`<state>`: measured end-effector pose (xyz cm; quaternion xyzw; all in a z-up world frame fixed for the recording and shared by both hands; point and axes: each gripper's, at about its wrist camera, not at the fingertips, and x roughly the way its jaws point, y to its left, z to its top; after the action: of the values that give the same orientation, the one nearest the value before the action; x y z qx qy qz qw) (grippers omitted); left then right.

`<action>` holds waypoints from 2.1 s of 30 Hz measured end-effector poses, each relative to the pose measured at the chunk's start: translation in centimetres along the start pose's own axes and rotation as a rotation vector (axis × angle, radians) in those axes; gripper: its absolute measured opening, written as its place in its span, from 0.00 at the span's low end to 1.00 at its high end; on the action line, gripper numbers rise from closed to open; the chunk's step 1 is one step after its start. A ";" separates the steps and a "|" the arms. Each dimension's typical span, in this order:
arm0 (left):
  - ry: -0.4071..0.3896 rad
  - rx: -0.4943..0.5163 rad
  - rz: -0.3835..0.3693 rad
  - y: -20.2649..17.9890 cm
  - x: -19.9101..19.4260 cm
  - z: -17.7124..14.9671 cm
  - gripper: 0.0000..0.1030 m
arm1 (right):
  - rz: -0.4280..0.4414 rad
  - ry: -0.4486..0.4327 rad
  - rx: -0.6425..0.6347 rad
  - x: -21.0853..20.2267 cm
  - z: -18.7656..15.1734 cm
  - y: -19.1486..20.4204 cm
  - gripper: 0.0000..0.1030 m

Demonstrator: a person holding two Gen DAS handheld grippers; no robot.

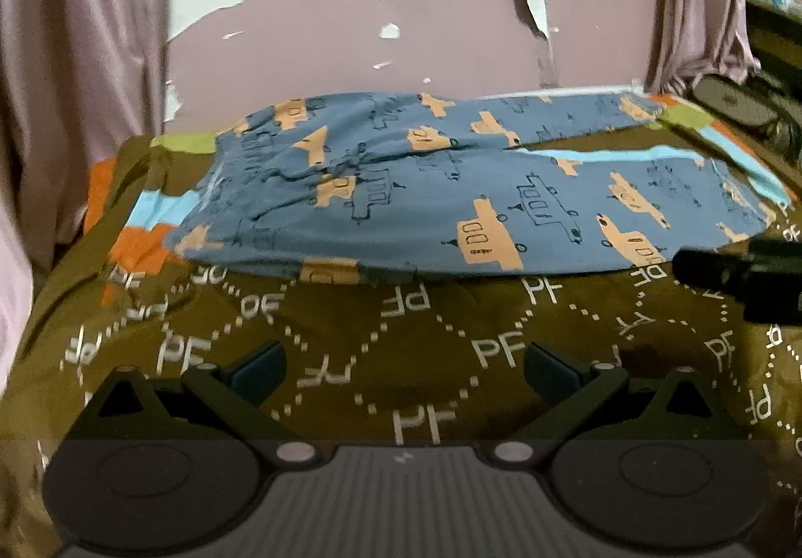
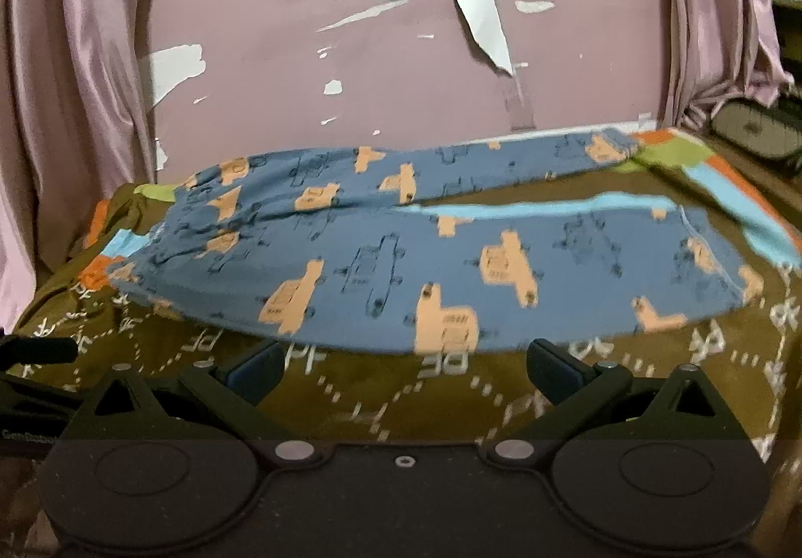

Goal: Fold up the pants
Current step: 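Grasp the pants waistband with both grippers and lift it up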

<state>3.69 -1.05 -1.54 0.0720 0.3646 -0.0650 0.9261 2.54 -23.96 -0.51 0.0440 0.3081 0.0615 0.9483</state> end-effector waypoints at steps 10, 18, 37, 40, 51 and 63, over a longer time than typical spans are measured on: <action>0.009 0.057 0.058 -0.4 0.3 8.5 1.00 | -0.036 -0.008 -0.052 0.2 5.7 -0.9 0.99; 0.080 -0.204 0.101 2.3 1.0 11.6 1.00 | 0.007 -0.038 -0.052 0.7 8.6 -1.2 0.99; 0.079 0.120 0.204 7.3 4.2 21.9 1.00 | 0.175 -0.152 -0.435 11.2 16.3 0.0 0.99; 0.070 0.147 0.197 9.3 6.9 22.0 1.00 | 0.299 -0.117 -0.444 15.5 18.6 0.1 0.99; -0.010 0.366 0.077 13.1 17.0 22.6 1.00 | 0.500 0.091 -0.512 30.1 22.6 1.2 0.98; 0.027 0.299 -0.065 16.4 23.7 21.1 0.78 | 0.450 0.211 -0.452 37.7 24.9 0.1 0.69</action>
<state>37.71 9.64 -1.07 0.1983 0.3652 -0.1475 0.8975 47.53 -19.58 -2.25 -0.1070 0.3659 0.3401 0.8597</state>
